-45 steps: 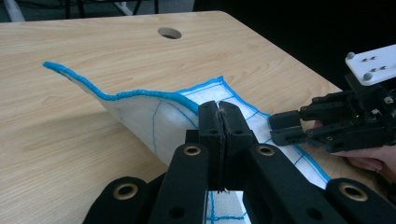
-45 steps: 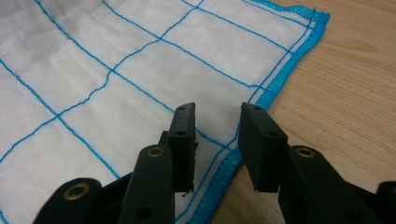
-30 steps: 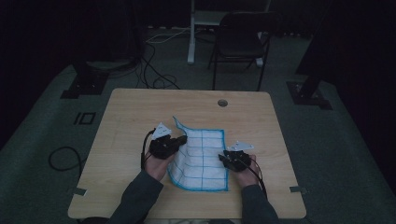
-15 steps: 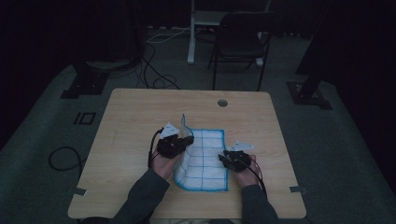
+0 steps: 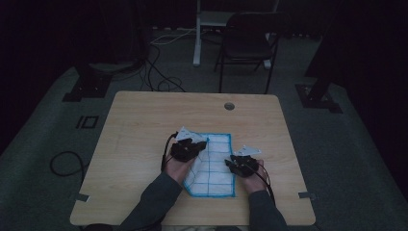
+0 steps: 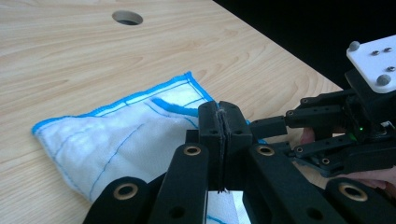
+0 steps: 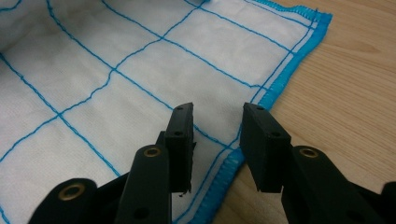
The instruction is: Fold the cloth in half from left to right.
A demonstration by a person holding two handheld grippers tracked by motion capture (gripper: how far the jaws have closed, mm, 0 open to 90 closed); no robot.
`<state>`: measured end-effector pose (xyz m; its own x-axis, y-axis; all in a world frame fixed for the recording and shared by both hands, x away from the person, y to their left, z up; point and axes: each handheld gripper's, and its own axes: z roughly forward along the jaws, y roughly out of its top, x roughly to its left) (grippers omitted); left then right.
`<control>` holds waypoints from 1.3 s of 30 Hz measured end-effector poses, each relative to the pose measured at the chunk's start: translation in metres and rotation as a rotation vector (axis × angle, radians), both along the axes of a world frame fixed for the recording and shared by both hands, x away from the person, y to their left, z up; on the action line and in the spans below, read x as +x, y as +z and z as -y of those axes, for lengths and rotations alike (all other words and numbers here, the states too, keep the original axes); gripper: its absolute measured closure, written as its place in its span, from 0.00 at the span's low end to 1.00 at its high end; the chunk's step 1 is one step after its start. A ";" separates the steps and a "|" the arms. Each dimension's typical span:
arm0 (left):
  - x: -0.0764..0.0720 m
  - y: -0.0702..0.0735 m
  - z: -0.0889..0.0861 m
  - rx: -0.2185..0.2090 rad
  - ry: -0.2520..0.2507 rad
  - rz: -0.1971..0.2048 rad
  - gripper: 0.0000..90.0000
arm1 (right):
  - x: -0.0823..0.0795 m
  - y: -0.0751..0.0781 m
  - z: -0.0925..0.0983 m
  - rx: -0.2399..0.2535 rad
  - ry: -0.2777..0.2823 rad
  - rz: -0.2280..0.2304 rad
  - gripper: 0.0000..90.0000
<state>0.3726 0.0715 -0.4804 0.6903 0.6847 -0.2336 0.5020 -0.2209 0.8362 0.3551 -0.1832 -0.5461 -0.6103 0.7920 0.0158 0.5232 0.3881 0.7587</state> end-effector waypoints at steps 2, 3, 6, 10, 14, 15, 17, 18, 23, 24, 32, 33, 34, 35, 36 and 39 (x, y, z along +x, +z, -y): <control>0.001 -0.001 0.002 0.002 -0.003 -0.002 1.00 | 0.000 0.000 0.000 0.001 0.001 0.000 0.72; 0.001 -0.001 0.004 0.002 -0.005 -0.002 1.00 | 0.000 0.000 0.000 0.001 0.001 -0.001 0.72; 0.002 0.000 0.010 0.000 -0.014 -0.005 1.00 | 0.000 0.000 0.000 0.001 0.001 -0.001 0.72; 0.003 0.001 0.018 -0.001 -0.027 -0.006 1.00 | 0.000 0.000 0.000 0.001 0.000 -0.002 0.72; 0.003 -0.004 0.029 0.015 -0.044 -0.022 1.00 | 0.000 0.000 0.000 0.000 0.000 -0.001 0.72; 0.003 -0.006 0.031 0.020 -0.048 -0.026 1.00 | 0.000 0.000 0.000 -0.001 0.001 0.000 0.72; 0.003 -0.008 0.033 0.025 -0.051 -0.032 1.00 | 0.000 0.000 0.000 0.000 0.000 -0.001 0.72; 0.004 -0.010 0.035 0.029 -0.053 -0.038 1.00 | 0.000 0.000 0.000 -0.001 0.000 0.000 0.72; 0.003 -0.019 0.040 0.031 -0.083 -0.078 0.94 | 0.000 0.000 0.000 -0.002 0.002 0.001 0.72; 0.002 -0.019 0.040 0.031 -0.092 -0.080 0.89 | 0.000 0.000 0.000 -0.002 0.002 0.000 0.72; -0.013 -0.005 0.020 0.022 -0.078 -0.035 0.81 | 0.000 0.000 0.000 -0.001 0.001 0.000 0.72; -0.015 -0.004 0.017 0.028 -0.073 -0.031 0.80 | 0.000 0.000 0.000 -0.001 0.001 0.000 0.72; -0.016 -0.004 0.011 0.033 -0.062 -0.027 0.80 | 0.000 0.000 0.000 -0.001 0.001 0.000 0.72; -0.018 -0.004 0.005 0.033 -0.047 -0.026 0.80 | 0.000 0.000 0.000 -0.001 0.001 0.000 0.72; -0.019 -0.004 0.000 0.036 -0.037 -0.027 0.79 | 0.000 0.000 0.000 -0.001 0.000 0.000 0.72; -0.024 -0.007 -0.013 0.042 -0.015 -0.031 0.79 | 0.000 0.000 0.000 0.000 0.000 0.000 0.72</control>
